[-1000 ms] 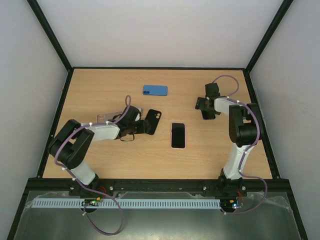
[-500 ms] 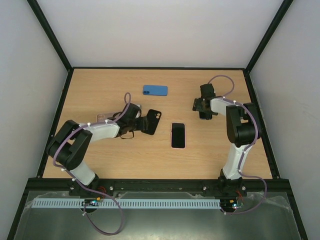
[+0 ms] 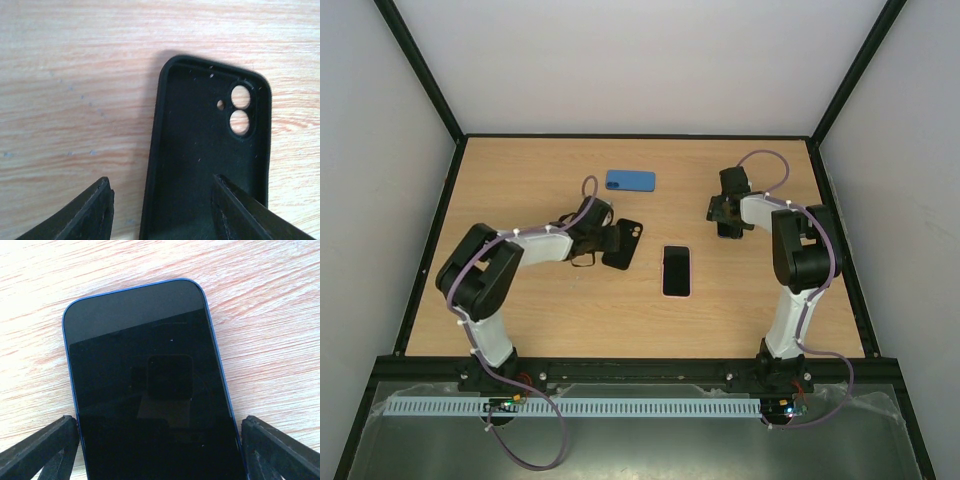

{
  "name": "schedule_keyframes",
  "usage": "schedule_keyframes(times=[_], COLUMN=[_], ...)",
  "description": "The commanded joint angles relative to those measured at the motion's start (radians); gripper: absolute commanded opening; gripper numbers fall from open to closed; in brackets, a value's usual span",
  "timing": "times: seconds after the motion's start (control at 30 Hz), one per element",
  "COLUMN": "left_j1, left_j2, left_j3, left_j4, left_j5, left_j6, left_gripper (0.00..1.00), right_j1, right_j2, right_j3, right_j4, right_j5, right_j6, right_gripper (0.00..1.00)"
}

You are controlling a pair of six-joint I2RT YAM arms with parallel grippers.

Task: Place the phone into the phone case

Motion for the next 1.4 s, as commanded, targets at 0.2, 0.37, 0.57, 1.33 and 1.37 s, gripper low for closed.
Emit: schedule_keyframes(times=[0.2,0.37,0.57,1.33,1.37], left_j1=[-0.024,-0.033,-0.055,-0.135,-0.138], left_j2=[0.099,0.131,0.149,0.051,0.030], left_j3=[0.107,0.148,0.165,0.022,0.010], left_j4=[-0.014,0.013,0.092,-0.069,-0.072], left_j5=[0.056,0.133,0.223,-0.009,-0.013], left_j6=[0.082,0.072,0.032,-0.174,-0.197], left_gripper=[0.51,0.52,0.55,0.10,0.07], right_j1=[0.001,0.003,0.003,0.051,0.054], right_j2=[0.027,-0.015,-0.056,-0.182,-0.187], right_j3=[-0.074,-0.128,-0.170,-0.284,-0.291], right_j4=[-0.158,-0.130,-0.118,-0.020,-0.016], right_j5=[-0.013,-0.050,-0.046,-0.103,-0.108], right_j6=[0.025,0.048,0.065,0.122,0.123], right_gripper=[0.80,0.78,0.77,0.70,0.70])
